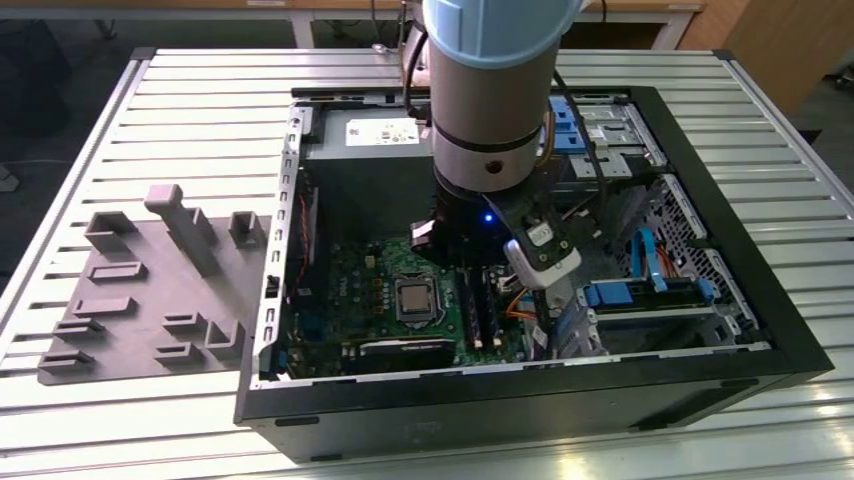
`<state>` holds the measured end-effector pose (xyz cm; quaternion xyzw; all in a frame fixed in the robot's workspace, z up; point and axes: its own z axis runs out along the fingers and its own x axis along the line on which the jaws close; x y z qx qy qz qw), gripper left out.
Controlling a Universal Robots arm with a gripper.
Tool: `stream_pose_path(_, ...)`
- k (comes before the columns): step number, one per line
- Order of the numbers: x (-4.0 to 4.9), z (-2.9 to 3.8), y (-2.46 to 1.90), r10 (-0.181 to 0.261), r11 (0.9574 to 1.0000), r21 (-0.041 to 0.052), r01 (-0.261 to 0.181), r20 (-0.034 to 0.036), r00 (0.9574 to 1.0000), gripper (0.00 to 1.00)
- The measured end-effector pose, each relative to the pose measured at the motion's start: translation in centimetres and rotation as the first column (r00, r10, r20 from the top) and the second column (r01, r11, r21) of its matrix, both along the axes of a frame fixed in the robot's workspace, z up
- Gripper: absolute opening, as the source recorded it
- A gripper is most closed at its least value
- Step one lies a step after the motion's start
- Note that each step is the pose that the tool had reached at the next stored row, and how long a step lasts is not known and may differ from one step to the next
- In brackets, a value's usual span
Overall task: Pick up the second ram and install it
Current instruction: 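Press down the second ram until it locks into place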
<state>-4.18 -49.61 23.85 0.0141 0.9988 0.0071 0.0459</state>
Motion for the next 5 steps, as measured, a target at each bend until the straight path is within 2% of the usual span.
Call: stream_pose_path(5,-0.01,0.00,0.03,0.000,1.0000,0.0000,0.000,0.0000,1.0000,0.11)
